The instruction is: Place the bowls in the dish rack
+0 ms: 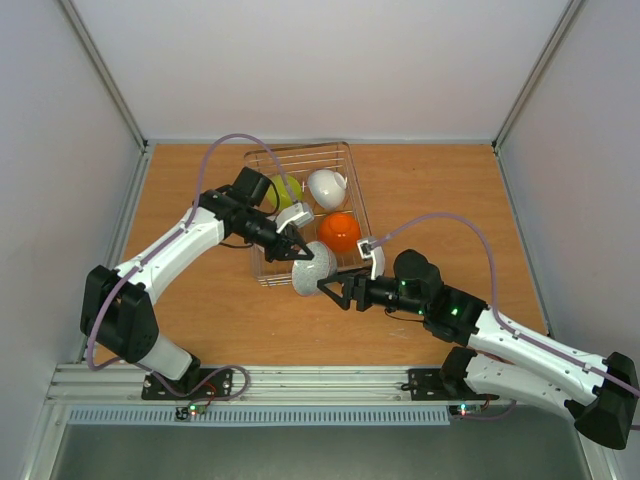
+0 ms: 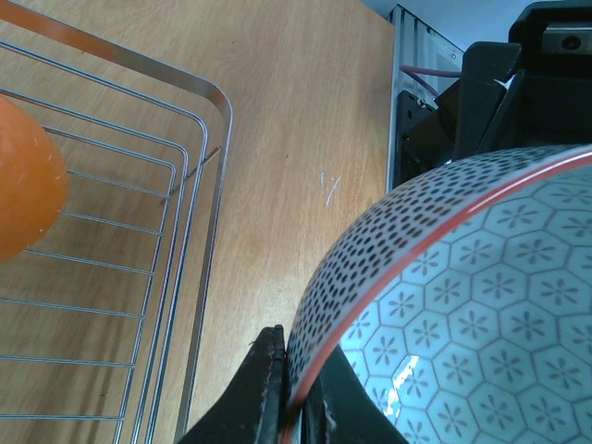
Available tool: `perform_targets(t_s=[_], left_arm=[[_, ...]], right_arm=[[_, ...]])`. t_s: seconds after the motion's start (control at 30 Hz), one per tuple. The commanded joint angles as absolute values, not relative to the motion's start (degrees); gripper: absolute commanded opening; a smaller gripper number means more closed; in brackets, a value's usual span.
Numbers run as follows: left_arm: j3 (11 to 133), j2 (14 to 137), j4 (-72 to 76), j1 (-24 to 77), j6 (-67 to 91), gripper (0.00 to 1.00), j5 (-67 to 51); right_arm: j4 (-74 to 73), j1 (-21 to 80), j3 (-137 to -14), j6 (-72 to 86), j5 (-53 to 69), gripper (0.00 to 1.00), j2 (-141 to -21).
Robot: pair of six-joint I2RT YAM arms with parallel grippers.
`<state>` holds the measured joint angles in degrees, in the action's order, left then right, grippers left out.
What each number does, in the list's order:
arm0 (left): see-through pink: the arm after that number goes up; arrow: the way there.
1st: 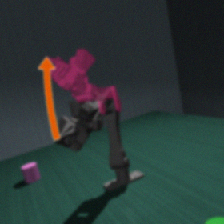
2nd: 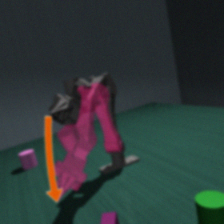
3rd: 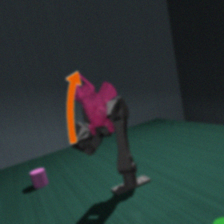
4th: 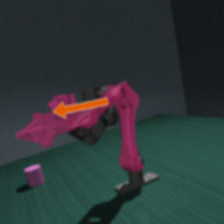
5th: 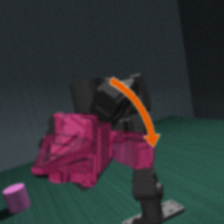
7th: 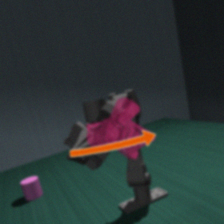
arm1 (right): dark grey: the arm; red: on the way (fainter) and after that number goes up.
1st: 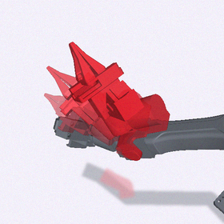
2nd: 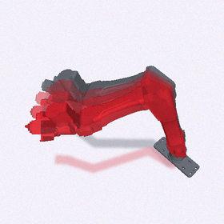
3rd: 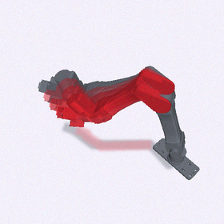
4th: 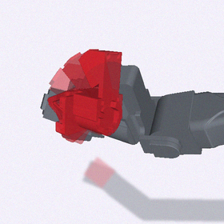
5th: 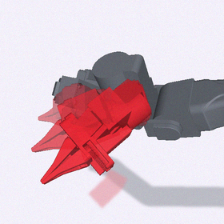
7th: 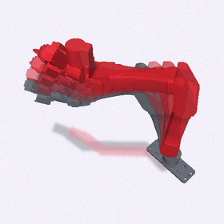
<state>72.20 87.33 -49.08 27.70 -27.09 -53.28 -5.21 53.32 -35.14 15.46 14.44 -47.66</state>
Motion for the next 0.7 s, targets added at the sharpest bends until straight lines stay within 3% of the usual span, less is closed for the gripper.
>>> perform_targets(t_s=[0.0, 0.3, 0.4, 0.47, 0.67], left_arm=[[74.2, 85.3, -46.9, 27.7, -25.3, 0.01, -58.7], [74.1, 85.1, -46.5, 27.7, -24.5, 0.01, -60.0], [73.9, 85.0, -46.2, 27.7, -24.4, 0.0, -59.9], [73.8, 85.1, -46.1, 27.7, -24.5, 0.01, -60.0], [73.7, 85.0, -46.0, 27.7, -24.2, 0.0, -60.4]], right_arm=[[-1.7, 53.7, -33.8, 14.7, 17.2, 0.78, -48.1], [2.7, 53.7, -32.1, 15.3, 18.3, 0.81, -48.0], [3.0, 53.7, -31.9, 15.3, 18.1, 0.77, -47.7], [3.1, 53.7, -31.7, 15.5, 17.8, 0.7, -47.3], [3.1, 53.7, -31.4, 15.6, 16.7, 0.36, -46.5]])
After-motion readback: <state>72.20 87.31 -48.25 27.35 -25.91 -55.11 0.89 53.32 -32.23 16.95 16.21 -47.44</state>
